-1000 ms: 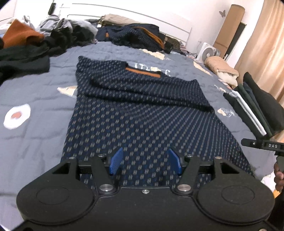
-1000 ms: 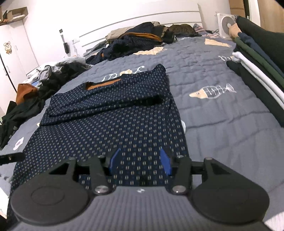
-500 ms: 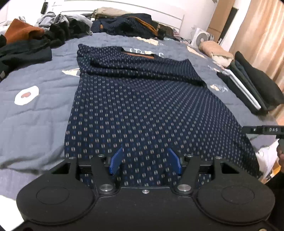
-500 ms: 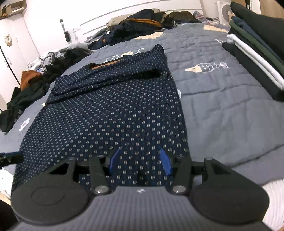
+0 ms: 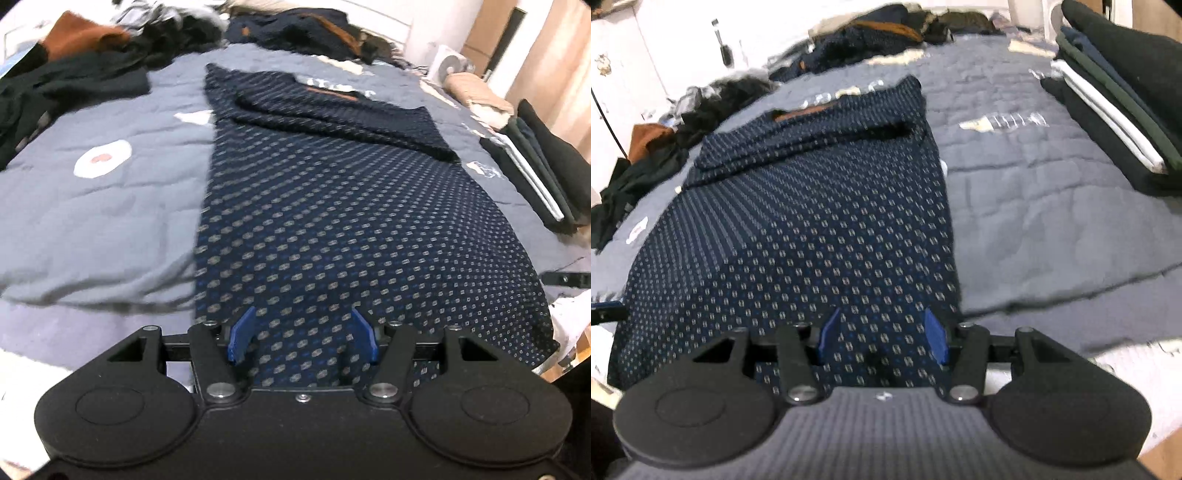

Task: Fold clothes
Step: 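Move both tools to the shirt hem at the bed edge, then grasp the navy shirt hem with both tools and lift it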

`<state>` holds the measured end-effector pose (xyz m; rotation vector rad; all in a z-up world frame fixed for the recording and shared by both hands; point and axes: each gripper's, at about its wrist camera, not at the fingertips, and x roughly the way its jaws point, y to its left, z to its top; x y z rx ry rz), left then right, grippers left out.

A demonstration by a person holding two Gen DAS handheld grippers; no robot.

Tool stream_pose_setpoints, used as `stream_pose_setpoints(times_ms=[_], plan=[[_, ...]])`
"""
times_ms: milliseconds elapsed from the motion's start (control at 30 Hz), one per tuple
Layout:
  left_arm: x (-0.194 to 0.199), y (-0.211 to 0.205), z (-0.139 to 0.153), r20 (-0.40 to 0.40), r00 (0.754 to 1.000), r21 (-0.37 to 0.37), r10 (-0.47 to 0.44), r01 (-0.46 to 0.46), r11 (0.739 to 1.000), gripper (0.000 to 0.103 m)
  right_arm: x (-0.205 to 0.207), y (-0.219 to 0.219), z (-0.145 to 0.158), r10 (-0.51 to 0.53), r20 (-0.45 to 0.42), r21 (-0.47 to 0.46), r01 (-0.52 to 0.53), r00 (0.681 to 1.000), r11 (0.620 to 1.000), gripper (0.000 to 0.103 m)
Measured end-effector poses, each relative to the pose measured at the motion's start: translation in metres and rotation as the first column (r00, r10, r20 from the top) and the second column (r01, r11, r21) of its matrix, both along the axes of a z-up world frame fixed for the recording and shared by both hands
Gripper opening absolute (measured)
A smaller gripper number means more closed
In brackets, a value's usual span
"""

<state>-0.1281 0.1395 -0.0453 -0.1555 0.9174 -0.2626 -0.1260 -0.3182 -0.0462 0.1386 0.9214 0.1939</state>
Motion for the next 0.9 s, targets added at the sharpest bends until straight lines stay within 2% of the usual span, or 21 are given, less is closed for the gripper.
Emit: stream_pose_setpoints(times_ms=[200, 300, 533, 633, 767, 900], plan=[[-0.010, 0.028, 0.011, -0.103, 0.995, 0.001, 0.011, -0.010, 1.000, 0.057, -0.004, -0.009, 0.004, 0.032, -0.111, -0.036, -0.036, 0.993, 0.999, 0.049], [-0.015, 0.035, 0.014, -0.173, 0.985, 0.022, -0.010, 0.015, 1.000, 0.057, -0.006, -0.014, 0.006, 0.046, -0.167, -0.053, -0.055, 0.985, 0.997, 0.049], [-0.017, 0.043, 0.002, -0.323, 0.946, 0.063, -0.027, 0.050, 0.997, 0.057, -0.008, -0.021, 0.005, 0.091, -0.275, -0.098, -0.122, 0.957, 0.988, 0.049], [-0.017, 0.045, -0.006, -0.367, 0.930, 0.078, -0.022, 0.055, 0.995, 0.057, -0.007, -0.023, 0.000, 0.104, -0.310, -0.086, -0.136, 0.945, 0.987, 0.049], [-0.016, 0.046, -0.013, -0.379, 0.925, 0.092, -0.017, 0.056, 0.994, 0.056, -0.007, -0.022, -0.005, 0.112, -0.334, -0.098, -0.153, 0.936, 0.983, 0.049], [-0.015, 0.042, -0.019, -0.365, 0.931, 0.131, -0.008, 0.060, 0.990, 0.053, -0.003, -0.023, -0.012, 0.110, -0.355, -0.111, -0.159, 0.928, 0.981, 0.049]])
